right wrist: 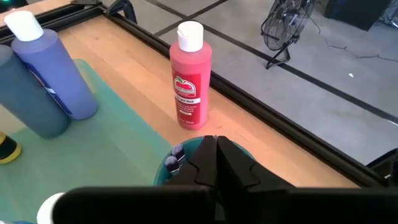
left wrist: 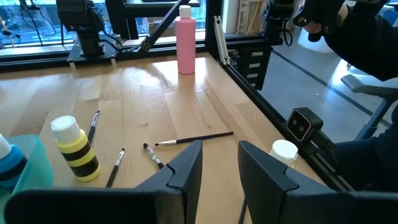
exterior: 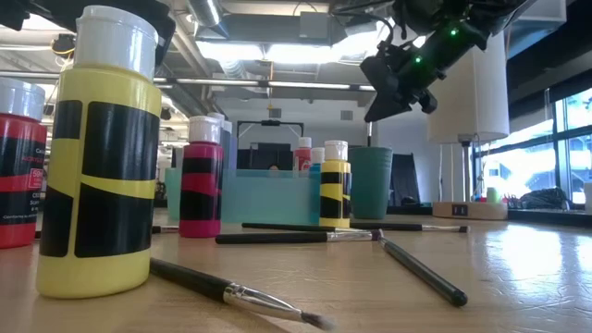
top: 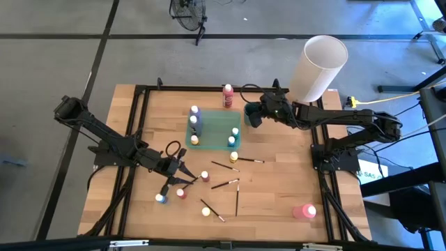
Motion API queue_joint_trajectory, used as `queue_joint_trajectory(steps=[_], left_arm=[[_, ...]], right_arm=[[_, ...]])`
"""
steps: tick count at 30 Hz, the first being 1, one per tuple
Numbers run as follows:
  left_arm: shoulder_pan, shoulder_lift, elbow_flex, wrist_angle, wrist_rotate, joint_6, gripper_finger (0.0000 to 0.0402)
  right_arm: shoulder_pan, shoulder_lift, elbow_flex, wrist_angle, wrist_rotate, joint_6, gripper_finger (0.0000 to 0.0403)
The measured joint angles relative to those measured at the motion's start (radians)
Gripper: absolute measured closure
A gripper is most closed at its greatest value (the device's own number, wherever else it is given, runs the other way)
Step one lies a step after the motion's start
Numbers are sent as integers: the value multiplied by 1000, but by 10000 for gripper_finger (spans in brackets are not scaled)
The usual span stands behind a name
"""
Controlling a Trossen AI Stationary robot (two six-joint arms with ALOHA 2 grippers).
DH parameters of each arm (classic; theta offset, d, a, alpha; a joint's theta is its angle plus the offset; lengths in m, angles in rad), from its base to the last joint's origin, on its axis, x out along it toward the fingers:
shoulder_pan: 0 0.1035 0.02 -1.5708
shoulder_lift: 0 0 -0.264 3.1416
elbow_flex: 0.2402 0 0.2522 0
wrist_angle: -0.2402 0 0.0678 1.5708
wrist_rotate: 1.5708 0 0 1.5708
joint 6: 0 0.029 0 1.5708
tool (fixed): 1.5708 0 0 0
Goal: Pick & Place Paint Supplies
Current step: Put the black paint brush into the dark green cup
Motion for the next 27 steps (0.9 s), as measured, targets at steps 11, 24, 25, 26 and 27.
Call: queue_joint_trajectory(steps=[11,24,25,26,27], left_arm=[[0,0,0,-2,0,0,304],[0,0,0,-5,4,0,304],[0,0,0,-5,6,0,304],[0,0,0,-5,7,0,304],[0,0,0,-5,8,0,303]], right_arm=[[0,25,0,-20,0,-1,393],[-4,41,0,19,-34,11,271],[-4,41,0,26,-34,11,259],[-4,41,0,39,-34,11,246],[-3,40,0,52,-35,11,233]])
